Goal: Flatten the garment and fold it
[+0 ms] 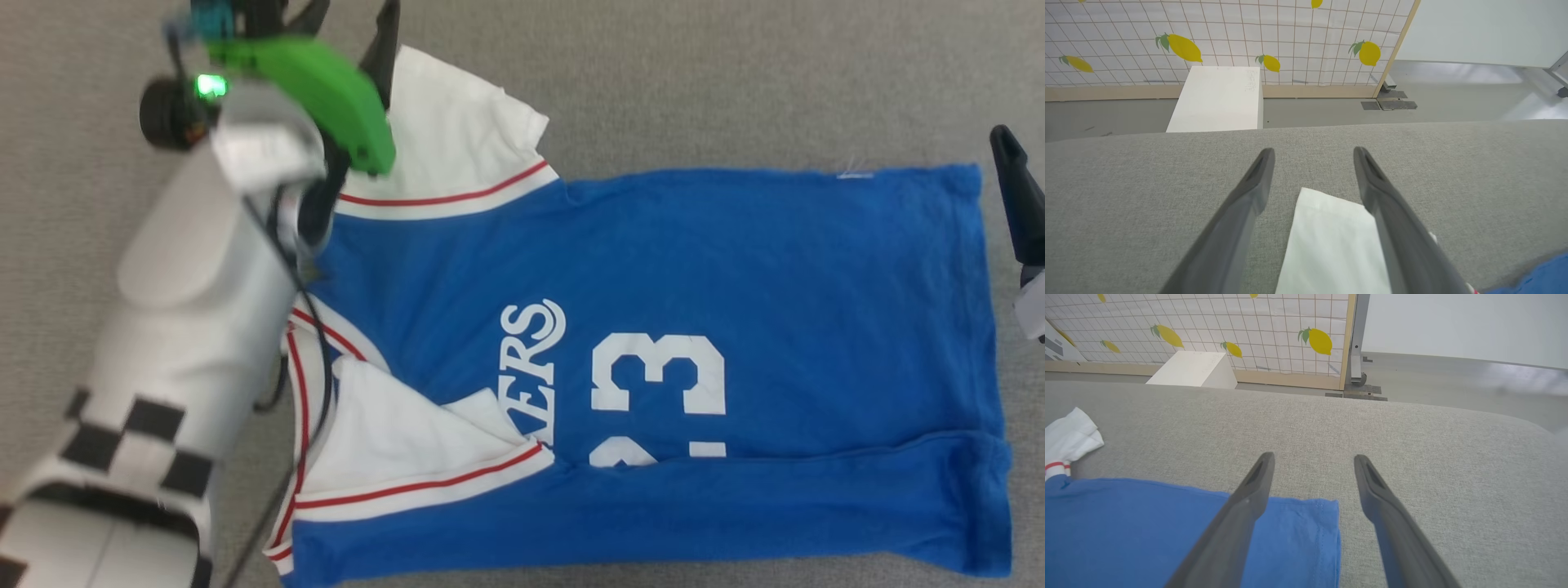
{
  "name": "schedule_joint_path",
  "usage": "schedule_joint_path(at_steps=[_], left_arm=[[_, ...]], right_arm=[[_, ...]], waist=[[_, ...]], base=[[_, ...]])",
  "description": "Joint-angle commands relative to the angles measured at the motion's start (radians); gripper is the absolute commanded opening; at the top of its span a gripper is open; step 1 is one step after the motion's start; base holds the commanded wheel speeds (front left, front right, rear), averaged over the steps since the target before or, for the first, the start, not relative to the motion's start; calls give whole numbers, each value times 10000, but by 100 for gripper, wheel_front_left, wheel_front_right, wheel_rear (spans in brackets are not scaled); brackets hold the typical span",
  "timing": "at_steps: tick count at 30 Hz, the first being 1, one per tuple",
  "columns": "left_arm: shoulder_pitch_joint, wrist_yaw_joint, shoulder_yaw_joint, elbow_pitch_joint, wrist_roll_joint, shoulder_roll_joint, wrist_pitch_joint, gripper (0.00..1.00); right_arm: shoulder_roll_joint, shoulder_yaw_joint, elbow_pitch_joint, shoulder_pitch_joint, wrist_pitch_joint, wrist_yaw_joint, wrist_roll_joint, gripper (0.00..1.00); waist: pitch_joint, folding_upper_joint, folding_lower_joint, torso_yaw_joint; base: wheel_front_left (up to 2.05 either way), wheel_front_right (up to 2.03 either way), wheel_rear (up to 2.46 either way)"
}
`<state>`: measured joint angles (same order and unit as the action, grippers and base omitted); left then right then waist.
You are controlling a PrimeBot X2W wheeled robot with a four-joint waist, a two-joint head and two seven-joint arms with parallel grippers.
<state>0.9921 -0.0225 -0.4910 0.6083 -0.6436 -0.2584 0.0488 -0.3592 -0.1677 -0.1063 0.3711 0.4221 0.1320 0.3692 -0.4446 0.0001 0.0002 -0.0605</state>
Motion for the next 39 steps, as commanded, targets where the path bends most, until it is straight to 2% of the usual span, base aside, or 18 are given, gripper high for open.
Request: schedule_joint_path(at_steps=[1, 5, 9, 13, 16, 17, 18, 19, 25, 29, 36, 39], left_arm=[[592, 86, -104, 391, -20, 61, 680, 100], [1870, 10, -364, 1553, -152, 57, 2951, 100], [2664, -327, -727, 2510, -154, -12, 5391, 100], [2872, -472, -965, 2882, -275, 51, 7043, 100], [2684, -525, -1086, 2889, -386, 97, 7757, 100], [2583, -502, -1076, 2842, -463, 123, 7857, 87], [2477, -506, -1013, 2764, -572, 161, 7870, 29], [2356, -475, -981, 2634, -639, 192, 7790, 0], [1956, -179, -653, 1924, -990, 245, 6875, 0], [1916, -9, -391, 1564, -1234, 257, 6400, 0], [1843, 204, -161, 669, -1515, 256, 6026, 0], [1787, 200, -156, 265, -1567, 263, 6027, 0]], right_arm=[[15, 60, -87, 169, 33, -13, 2, 100], [68, 217, -245, 217, 101, -13, 12, 100], [129, 320, -437, 208, 121, -13, 44, 100], [127, 228, -569, 134, 135, -13, 45, 100], [110, 120, -625, 93, 130, -13, 28, 100], [111, 91, -636, 82, 141, -13, 30, 100], [110, 56, -653, 71, 150, -13, 35, 100], [101, -7, -678, 49, 157, -13, 36, 100], [-139, -264, -799, -163, 595, -13, -55, 100], [-481, -110, -834, -160, 1804, -13, -137, 100], [-1365, 766, -445, 860, 4877, -13, -547, 100], [-1678, 1218, -140, 1451, 5522, -13, -823, 100]], waist=[[-717, -1, -2, 256], [-1018, -1, -2, 456], [-1273, -1, -2, 672], [-1441, -1, -2, 755], [-1506, -1, -2, 758], [-1521, -1, -2, 752], [-1533, -1, -2, 736], [-1537, -1, -2, 694], [-1391, -1, -2, 418], [-1151, -1, -2, 270], [-930, -1, -2, -53], [-1012, -1, -2, -244]], base=[[0, 0, 0], [0, 0, 0], [0, 0, 0], [0, 0, 0], [0, 0, 0], [0, 0, 0], [0, 0, 0], [0, 0, 0], [0, 0, 0], [0, 0, 0], [0, 0, 0], [0, 0, 0]])
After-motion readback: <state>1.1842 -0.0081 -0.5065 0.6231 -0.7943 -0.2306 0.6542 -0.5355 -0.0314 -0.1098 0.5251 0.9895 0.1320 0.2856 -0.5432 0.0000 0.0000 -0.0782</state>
